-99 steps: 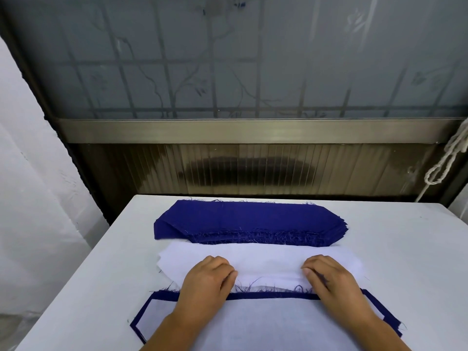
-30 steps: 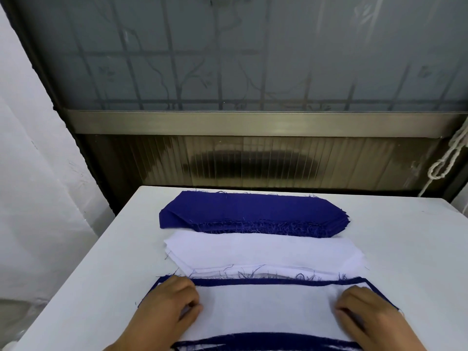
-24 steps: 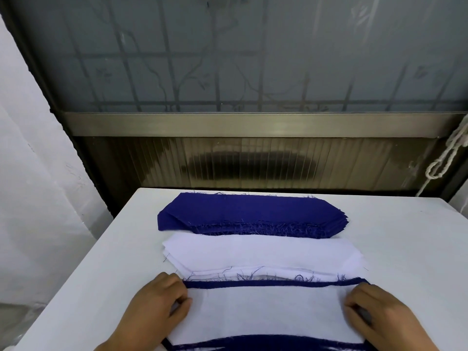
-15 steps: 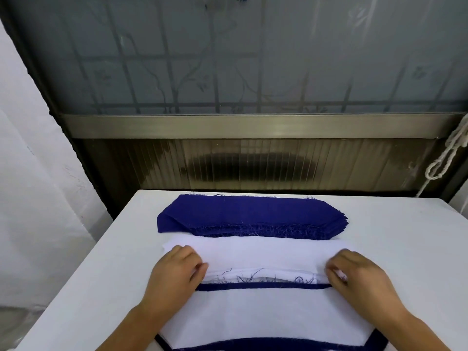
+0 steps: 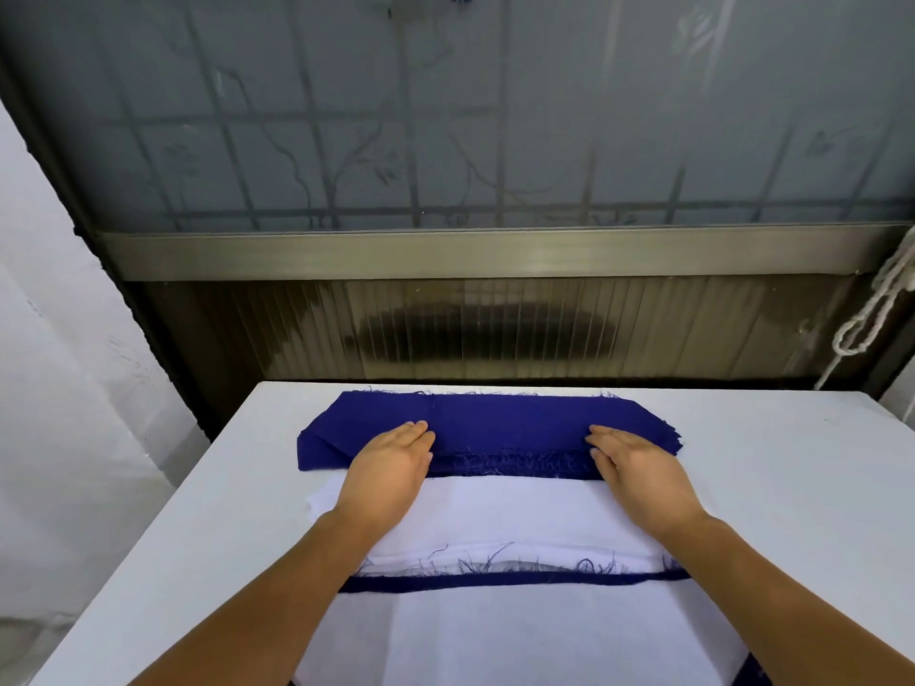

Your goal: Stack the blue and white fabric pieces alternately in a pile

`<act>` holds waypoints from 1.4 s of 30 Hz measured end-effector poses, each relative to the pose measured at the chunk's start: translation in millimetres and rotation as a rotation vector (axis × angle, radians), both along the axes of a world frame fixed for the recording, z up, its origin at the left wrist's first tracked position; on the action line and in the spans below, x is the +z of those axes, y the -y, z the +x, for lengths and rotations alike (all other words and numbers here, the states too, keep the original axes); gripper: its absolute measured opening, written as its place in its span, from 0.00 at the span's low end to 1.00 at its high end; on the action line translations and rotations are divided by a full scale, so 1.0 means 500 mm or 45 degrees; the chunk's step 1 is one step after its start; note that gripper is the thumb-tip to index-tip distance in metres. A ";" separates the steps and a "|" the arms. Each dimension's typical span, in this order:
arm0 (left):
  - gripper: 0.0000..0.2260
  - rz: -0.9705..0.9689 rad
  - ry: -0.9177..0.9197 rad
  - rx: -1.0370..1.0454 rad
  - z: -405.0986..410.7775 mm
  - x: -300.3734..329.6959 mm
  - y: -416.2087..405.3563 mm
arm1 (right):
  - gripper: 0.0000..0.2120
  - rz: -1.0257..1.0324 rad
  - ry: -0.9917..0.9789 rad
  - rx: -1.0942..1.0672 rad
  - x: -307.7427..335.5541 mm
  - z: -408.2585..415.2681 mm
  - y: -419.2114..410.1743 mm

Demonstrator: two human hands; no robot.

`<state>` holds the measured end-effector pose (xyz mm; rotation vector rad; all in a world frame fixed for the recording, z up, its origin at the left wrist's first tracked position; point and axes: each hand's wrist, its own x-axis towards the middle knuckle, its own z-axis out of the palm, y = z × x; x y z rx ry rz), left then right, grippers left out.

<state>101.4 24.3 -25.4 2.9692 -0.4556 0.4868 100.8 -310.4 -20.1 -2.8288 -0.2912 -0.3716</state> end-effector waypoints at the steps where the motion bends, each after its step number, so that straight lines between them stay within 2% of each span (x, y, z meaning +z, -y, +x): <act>1: 0.18 0.006 0.026 -0.023 0.002 -0.002 -0.002 | 0.17 0.002 0.002 0.005 -0.001 0.002 0.002; 7: 0.10 -0.051 0.121 -0.020 -0.010 0.025 0.013 | 0.13 0.046 0.077 0.003 0.005 0.010 -0.001; 10: 0.05 -0.287 0.155 -0.016 -0.011 0.029 0.009 | 0.08 0.139 0.128 0.009 0.005 0.008 -0.002; 12: 0.04 -0.468 0.075 0.052 -0.008 0.032 0.004 | 0.06 0.208 0.162 0.011 0.005 0.007 -0.003; 14: 0.04 -0.539 0.028 0.104 0.000 0.031 0.001 | 0.06 0.244 0.185 0.014 0.005 0.006 -0.006; 17: 0.06 -0.557 -0.046 0.105 0.009 0.029 0.004 | 0.07 0.254 0.163 0.048 0.011 0.006 -0.005; 20: 0.17 -0.417 -0.150 0.039 0.019 0.029 0.007 | 0.08 0.152 0.133 0.119 0.017 0.008 -0.004; 23: 0.14 -0.261 -0.131 -0.013 0.027 0.030 0.013 | 0.07 0.176 0.113 0.104 0.022 0.011 -0.011; 26: 0.11 -0.370 -0.126 -0.006 0.029 0.028 0.015 | 0.04 0.352 0.080 0.037 0.024 0.016 -0.018; 31: 0.05 -0.800 -0.318 0.125 0.043 0.044 0.019 | 0.05 0.537 0.003 0.007 0.027 0.023 -0.022; 37: 0.05 -0.832 -0.504 0.072 0.059 0.069 0.009 | 0.08 0.703 -0.142 -0.051 0.035 0.028 -0.019; 42: 0.05 -0.735 -0.495 0.072 0.061 0.073 0.010 | 0.09 0.791 -0.240 -0.077 0.050 0.036 -0.022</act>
